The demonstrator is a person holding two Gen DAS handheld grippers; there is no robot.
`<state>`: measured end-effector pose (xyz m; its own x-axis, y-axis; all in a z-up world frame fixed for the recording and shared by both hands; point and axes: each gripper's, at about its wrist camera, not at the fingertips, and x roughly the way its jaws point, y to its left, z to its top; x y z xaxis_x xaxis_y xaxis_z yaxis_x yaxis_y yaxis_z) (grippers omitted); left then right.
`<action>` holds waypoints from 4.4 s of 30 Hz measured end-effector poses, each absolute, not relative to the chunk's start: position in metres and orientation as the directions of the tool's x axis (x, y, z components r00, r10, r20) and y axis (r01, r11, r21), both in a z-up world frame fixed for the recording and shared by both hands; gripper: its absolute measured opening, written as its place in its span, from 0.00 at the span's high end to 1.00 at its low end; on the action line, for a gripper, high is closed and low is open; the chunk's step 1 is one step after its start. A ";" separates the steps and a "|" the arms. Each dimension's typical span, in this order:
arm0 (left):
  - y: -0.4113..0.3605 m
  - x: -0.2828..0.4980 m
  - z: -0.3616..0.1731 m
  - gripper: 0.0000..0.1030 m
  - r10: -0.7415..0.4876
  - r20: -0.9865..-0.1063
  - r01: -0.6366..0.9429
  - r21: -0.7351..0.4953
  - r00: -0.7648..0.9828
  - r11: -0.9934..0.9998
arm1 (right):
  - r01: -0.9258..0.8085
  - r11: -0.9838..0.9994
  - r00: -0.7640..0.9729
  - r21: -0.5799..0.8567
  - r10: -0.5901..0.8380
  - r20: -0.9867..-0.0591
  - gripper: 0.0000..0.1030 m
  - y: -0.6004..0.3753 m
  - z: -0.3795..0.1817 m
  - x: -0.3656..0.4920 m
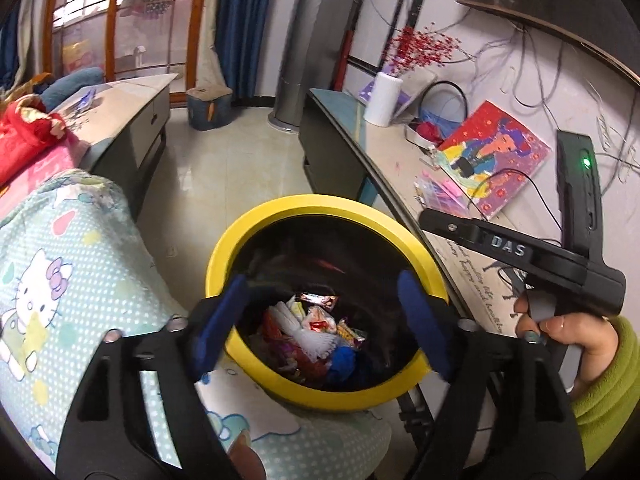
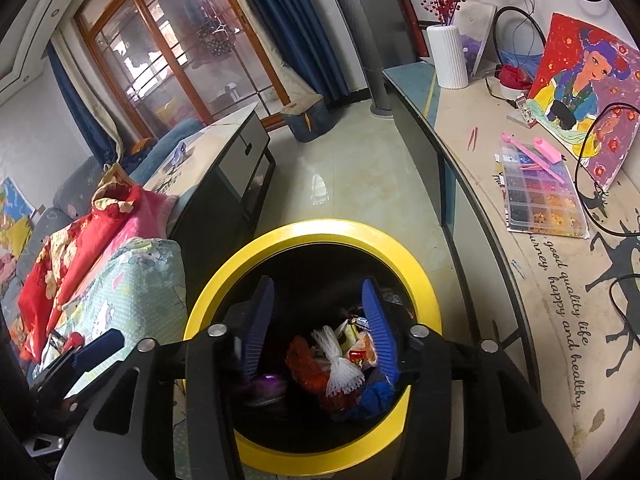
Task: Collect trash
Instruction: 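Open the left gripper over the bin while the right gripper releases its snack bag, then move both open grippers back to the remaining trash on the bed, then grasp the black snack pack with the left gripper while the right grasps the red container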
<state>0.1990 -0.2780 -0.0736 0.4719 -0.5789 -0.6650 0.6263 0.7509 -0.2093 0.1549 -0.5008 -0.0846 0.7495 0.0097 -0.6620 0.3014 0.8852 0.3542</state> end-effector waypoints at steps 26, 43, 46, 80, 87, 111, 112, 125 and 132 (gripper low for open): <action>-0.223 0.188 -0.053 0.11 -0.554 -0.621 0.529 -0.251 0.554 0.810 | 0.241 0.912 0.781 0.333 0.021 -0.624 0.30 -0.467 -0.064 0.157; -0.155 0.186 -0.044 0.11 -0.480 -0.583 0.423 -0.243 0.655 0.873 | 0.087 0.949 0.783 0.303 0.122 -0.609 0.28 -0.393 -0.047 0.166; -0.142 0.186 -0.041 0.11 -0.454 -0.572 0.397 -0.230 0.683 0.888 | 0.058 0.954 0.781 0.295 0.141 -0.608 0.28 -0.378 -0.044 0.168; 0.057 0.200 -0.039 0.11 -0.120 -0.542 -0.032 -0.263 0.832 0.964 | -0.269 0.920 0.627 0.286 0.393 -0.673 0.27 -0.166 -0.053 0.216; 0.096 0.206 -0.041 0.11 -0.085 -0.551 -0.110 -0.311 0.830 0.944 | -0.288 0.906 0.566 0.309 0.421 -0.708 0.27 -0.121 -0.067 0.237; 0.143 0.267 -0.077 0.51 -0.243 -0.646 -0.141 -0.484 0.724 0.864 | -0.170 0.857 0.437 0.486 0.508 -0.742 0.50 -0.070 -0.103 0.310; 0.142 0.270 -0.078 0.51 -0.250 -0.649 -0.141 -0.487 0.719 0.862 | -0.168 0.855 0.436 0.490 0.511 -0.741 0.51 -0.070 -0.104 0.311; 0.127 0.294 -0.086 0.84 -0.297 -0.676 -0.094 -0.478 0.675 0.873 | -0.210 0.850 0.479 0.483 0.520 -0.708 0.68 -0.095 -0.089 0.310; 0.105 0.284 -0.070 0.96 -0.316 -0.645 -0.034 -0.469 0.696 0.883 | -0.249 0.872 0.539 0.422 0.487 -0.687 0.69 -0.114 -0.070 0.295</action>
<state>0.2842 0.1052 -0.0700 0.6956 -0.3161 -0.6452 -0.0337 0.8827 -0.4687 0.2948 -0.1136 -0.0702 0.5392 0.4869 -0.6872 -0.2494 0.8717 0.4219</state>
